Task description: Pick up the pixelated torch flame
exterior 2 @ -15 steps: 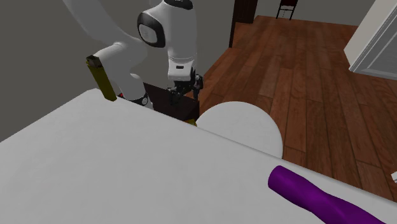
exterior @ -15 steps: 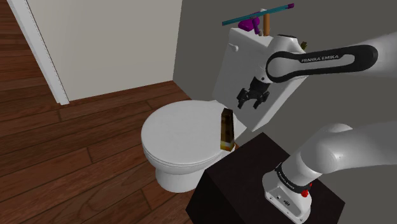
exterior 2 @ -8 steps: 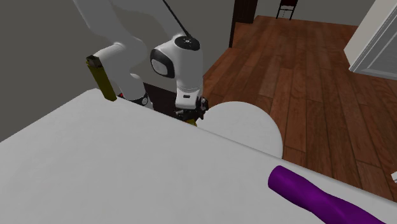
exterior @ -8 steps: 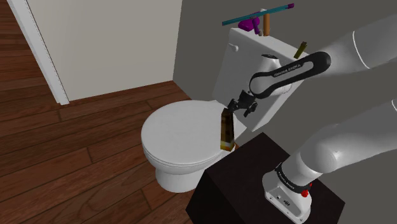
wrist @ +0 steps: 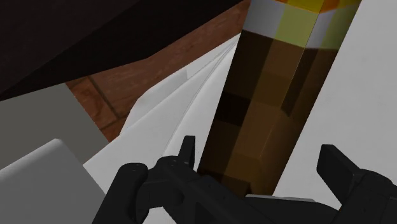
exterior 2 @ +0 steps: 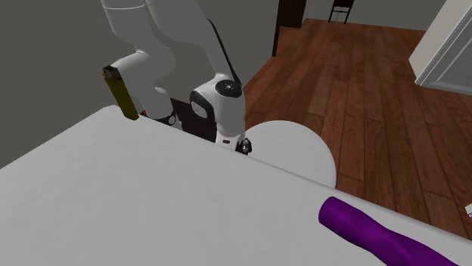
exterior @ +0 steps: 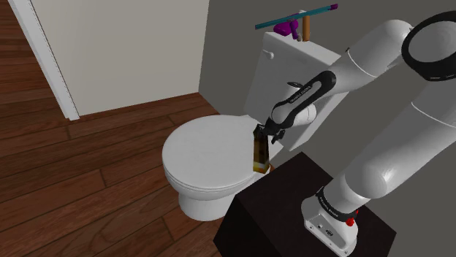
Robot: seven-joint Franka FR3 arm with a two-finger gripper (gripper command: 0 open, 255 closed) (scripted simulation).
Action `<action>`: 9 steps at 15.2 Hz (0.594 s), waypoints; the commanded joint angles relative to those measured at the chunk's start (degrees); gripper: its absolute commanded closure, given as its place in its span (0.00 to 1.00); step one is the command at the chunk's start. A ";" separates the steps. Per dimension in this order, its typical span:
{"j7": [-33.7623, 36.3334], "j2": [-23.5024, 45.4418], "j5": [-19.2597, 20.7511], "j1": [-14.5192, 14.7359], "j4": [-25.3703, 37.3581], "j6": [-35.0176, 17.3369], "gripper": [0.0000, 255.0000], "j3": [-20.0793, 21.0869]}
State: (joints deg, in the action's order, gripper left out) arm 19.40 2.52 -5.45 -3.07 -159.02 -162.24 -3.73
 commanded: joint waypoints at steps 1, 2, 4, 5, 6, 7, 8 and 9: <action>-0.79 3.07 -1.21 -0.04 0.84 -2.34 0.00 0.24; -1.24 4.17 -1.79 -0.13 0.98 -3.28 0.00 0.46; -2.17 6.38 -2.98 -0.42 1.33 -5.14 0.00 1.04; -2.63 7.49 -3.57 -0.64 1.52 -6.05 0.00 1.40; -3.36 9.26 -4.48 -1.05 1.87 -7.47 0.00 2.01; -3.31 9.26 -4.41 -1.13 1.87 -7.47 0.00 2.08; -3.30 9.26 -4.39 -1.15 1.86 -7.47 0.00 2.10; -3.37 9.28 -4.42 -1.21 1.86 -7.50 1.00 2.10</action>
State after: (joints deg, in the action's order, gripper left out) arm 16.14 11.50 -9.75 -4.17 -157.20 -169.55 -1.67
